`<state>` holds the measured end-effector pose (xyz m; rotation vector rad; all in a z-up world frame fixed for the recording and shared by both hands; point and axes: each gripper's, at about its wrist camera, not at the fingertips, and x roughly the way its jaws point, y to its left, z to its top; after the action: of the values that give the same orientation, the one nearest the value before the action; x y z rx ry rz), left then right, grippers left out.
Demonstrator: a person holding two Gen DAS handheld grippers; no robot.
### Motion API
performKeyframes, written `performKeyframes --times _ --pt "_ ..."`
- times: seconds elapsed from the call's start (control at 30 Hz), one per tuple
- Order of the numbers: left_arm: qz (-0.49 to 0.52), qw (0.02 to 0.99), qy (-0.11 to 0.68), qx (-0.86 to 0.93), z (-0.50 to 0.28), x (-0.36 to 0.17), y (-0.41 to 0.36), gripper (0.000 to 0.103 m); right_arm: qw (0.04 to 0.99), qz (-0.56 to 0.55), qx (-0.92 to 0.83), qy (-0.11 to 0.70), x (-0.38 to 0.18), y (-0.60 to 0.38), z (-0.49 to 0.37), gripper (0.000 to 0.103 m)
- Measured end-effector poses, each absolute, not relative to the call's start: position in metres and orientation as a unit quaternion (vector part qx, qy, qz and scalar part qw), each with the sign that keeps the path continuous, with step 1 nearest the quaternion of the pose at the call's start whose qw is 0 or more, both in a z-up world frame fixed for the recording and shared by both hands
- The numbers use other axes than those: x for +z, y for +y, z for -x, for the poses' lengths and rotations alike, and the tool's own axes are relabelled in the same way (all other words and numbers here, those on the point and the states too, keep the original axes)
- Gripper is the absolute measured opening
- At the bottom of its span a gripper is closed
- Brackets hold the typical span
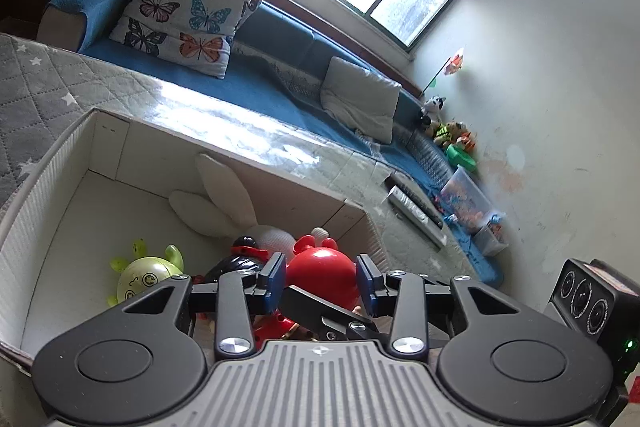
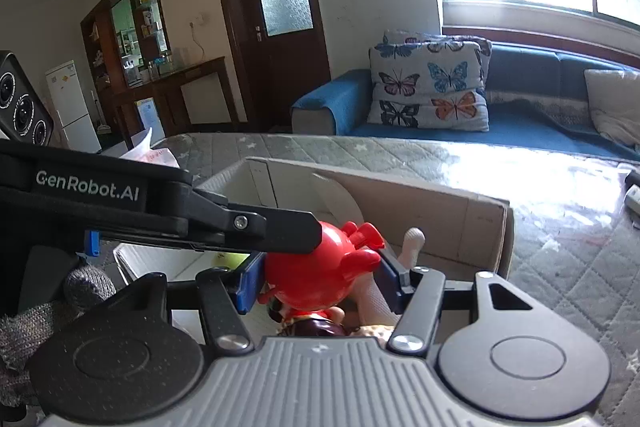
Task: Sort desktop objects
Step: 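Lift the red ball toy with both grippers over the box rim, then lower the red ball toy into the box and open both grippers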
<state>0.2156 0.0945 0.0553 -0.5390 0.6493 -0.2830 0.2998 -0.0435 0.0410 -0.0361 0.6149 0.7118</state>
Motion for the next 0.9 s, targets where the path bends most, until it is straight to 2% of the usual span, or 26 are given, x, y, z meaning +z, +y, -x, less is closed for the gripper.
performKeyframes --times 0.23,0.57,0.9 --pt "0.257 0.902 0.32 -0.133 -0.215 0.052 0.091 0.042 0.891 0.017 0.339 0.302 0.035 -0.044 -0.305 0.06" --pt "0.253 0.904 0.321 -0.121 -0.21 0.053 0.094 0.041 0.895 0.028 0.328 0.301 0.035 -0.048 -0.303 0.073" --pt "0.241 0.911 0.318 -0.105 -0.192 0.057 0.095 0.041 0.901 0.044 0.319 0.291 0.038 -0.052 -0.295 0.075"
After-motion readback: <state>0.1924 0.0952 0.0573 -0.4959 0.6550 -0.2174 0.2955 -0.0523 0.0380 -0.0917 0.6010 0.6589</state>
